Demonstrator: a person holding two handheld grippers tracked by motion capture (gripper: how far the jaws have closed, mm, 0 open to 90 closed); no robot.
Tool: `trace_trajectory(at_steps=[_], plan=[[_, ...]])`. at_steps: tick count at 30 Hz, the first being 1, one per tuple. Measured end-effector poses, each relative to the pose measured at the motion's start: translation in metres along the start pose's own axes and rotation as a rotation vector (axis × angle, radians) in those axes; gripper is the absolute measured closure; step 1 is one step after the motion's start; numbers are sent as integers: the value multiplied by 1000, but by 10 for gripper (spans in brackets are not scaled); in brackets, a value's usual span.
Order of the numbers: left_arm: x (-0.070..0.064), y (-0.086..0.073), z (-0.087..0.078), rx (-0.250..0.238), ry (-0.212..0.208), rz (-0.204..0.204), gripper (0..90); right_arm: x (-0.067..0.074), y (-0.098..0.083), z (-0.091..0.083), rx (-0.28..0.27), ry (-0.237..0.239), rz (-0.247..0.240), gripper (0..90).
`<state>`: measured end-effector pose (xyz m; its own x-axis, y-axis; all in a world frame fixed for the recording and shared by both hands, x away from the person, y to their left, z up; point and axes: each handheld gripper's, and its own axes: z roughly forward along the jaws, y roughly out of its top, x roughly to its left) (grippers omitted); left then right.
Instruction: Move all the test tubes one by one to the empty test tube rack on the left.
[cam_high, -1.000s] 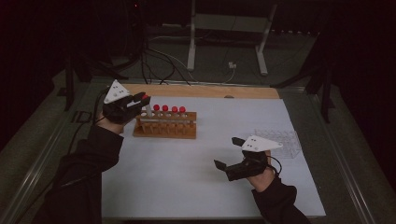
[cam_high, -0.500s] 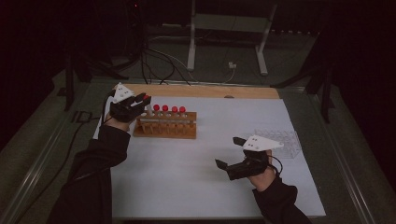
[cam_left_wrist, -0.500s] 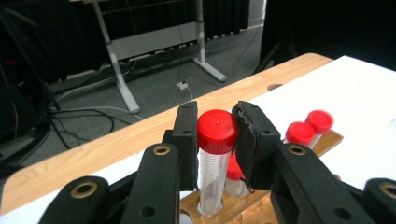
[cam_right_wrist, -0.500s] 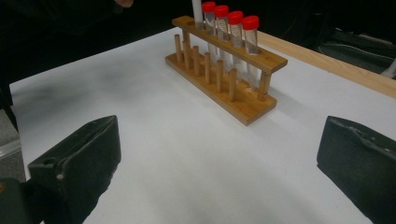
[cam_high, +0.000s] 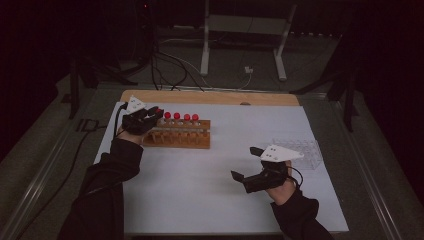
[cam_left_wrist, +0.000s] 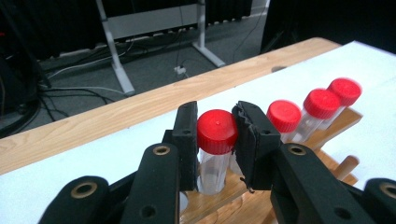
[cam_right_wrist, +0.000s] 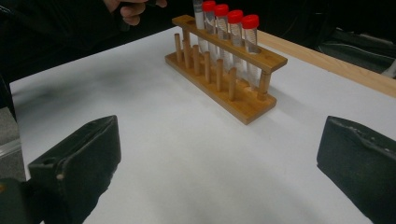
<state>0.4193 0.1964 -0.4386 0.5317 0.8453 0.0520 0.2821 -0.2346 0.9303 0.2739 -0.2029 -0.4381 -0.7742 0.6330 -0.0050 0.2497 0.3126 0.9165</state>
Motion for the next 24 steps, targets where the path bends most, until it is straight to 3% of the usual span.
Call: trace_trajectory(at_steps=[10, 19, 24], plan=[[1, -10, 6, 39, 0, -7, 716, -1, 0, 0, -3, -3, 3, 0], [1, -7, 5, 60, -4, -18, 707, -1, 0, -1, -2, -5, 0, 0], [0, -4, -3, 56, -4, -26, 579, -2, 0, -1, -4, -6, 4, 0]])
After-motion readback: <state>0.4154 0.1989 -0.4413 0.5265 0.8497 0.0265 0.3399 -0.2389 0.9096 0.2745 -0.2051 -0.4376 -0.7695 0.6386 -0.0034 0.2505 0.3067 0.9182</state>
